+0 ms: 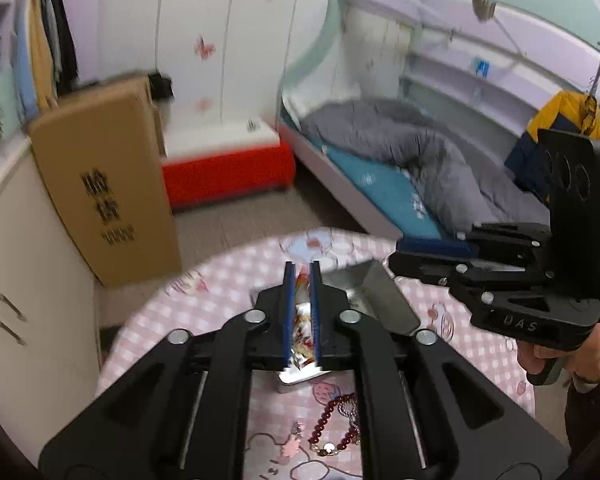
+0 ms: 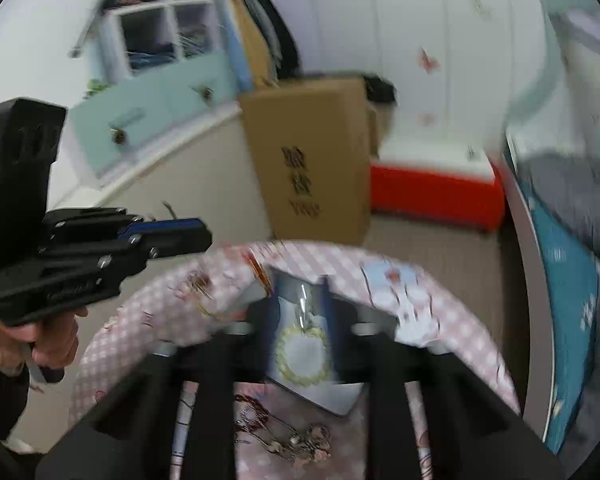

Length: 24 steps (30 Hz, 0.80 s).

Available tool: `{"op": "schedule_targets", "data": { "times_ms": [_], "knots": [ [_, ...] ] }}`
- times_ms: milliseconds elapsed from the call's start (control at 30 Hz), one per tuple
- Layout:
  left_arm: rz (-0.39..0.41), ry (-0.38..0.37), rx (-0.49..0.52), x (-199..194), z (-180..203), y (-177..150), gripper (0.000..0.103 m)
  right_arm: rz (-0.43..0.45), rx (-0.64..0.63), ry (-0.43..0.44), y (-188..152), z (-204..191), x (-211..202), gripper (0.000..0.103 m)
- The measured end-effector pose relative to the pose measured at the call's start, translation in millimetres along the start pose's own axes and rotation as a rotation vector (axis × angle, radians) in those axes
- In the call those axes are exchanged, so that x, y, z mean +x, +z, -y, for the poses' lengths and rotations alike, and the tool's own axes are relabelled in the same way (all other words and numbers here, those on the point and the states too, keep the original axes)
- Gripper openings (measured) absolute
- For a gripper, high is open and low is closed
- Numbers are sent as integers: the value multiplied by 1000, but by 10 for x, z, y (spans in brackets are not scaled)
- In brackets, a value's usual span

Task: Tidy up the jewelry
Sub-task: 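Carry both items over the gray box and open both tools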

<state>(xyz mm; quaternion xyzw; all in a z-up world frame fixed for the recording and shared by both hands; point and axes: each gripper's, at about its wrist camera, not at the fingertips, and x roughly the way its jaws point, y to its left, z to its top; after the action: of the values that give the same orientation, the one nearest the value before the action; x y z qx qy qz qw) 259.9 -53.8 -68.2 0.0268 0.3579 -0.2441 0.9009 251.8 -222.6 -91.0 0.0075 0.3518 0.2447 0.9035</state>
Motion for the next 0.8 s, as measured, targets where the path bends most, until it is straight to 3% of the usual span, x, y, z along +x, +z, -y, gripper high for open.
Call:
{"op": "schedule_targets", "data": {
  "times_ms": [33,67,100,300,500,800],
  "knots": [
    [-20,21,-8,71,-11,-24,51,-3,20,-15,-19,39,15,84],
    [-5,56,-21,83,-30,-56,78,11,52,-34,-56,94,1,90],
    [31,72,-29,43,-51,-69,81,33,86,-32,-95,158,-47,91],
    [148,125,-131,-306,-239,-165,91,118,211,-85,-200,332,-356,95],
    [217,160,-175,-667,-250,-310,92,194,274,-116,-216,324,-597,95],
    [266,258,-162,-1108,-109,-475,92,277,223,-179,-121,49,-975,95]
  ]
}}
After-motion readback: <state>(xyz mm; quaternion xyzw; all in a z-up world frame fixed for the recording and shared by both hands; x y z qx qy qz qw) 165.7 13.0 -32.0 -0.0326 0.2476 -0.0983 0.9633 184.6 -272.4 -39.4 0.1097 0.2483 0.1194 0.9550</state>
